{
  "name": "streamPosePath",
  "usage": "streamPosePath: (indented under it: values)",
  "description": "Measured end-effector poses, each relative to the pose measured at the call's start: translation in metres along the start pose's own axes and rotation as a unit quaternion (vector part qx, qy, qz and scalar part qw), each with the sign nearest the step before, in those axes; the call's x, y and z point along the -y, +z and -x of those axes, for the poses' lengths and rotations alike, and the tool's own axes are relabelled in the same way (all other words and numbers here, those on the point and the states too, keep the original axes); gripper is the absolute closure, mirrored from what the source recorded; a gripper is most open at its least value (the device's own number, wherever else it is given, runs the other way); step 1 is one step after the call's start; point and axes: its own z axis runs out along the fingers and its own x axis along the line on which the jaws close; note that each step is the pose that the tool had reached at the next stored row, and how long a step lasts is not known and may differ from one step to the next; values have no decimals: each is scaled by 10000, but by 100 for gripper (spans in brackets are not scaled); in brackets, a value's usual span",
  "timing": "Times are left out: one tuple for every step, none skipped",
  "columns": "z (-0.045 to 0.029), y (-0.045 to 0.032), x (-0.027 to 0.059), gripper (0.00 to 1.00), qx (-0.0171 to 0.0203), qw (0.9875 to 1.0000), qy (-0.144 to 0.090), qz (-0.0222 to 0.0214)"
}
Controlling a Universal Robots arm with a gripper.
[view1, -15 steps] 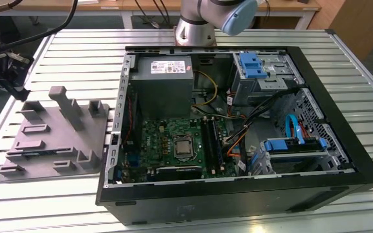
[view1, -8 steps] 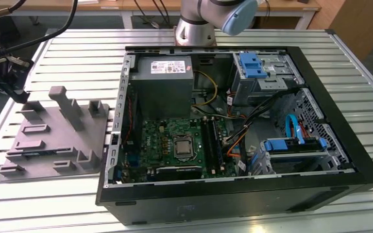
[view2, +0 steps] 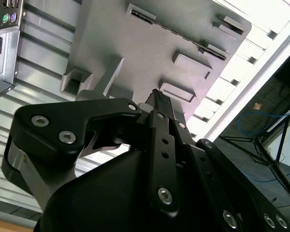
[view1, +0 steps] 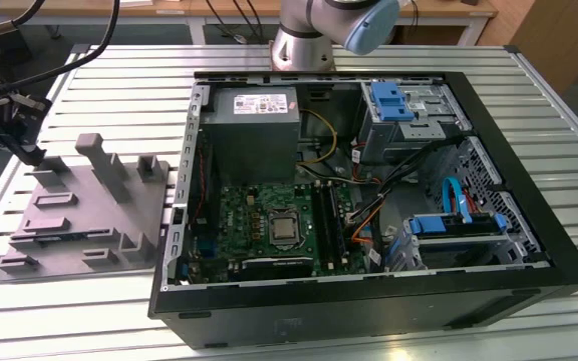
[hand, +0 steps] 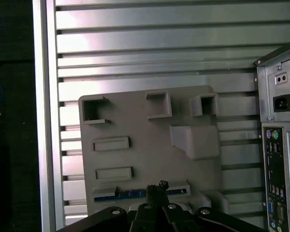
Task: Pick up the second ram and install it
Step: 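Reach for the second ram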
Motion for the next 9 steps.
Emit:
streamPosePath:
  values:
    - [-2,6,5,90,0,10000,0,0]
    - [-3,11,10,90,0,10000,0,0]
    - [-5,16,16,90,0,10000,0,0]
    - [-6,22,22,90,0,10000,0,0]
    - [-8,27,28,90,-1,10000,0,-1]
    - [-9,33,34,90,0,10000,0,0]
    - [-11,38,40,90,0,10000,0,0]
    - [-13,43,47,90,0,10000,0,0]
    - [-15,49,53,90,0,10000,0,0]
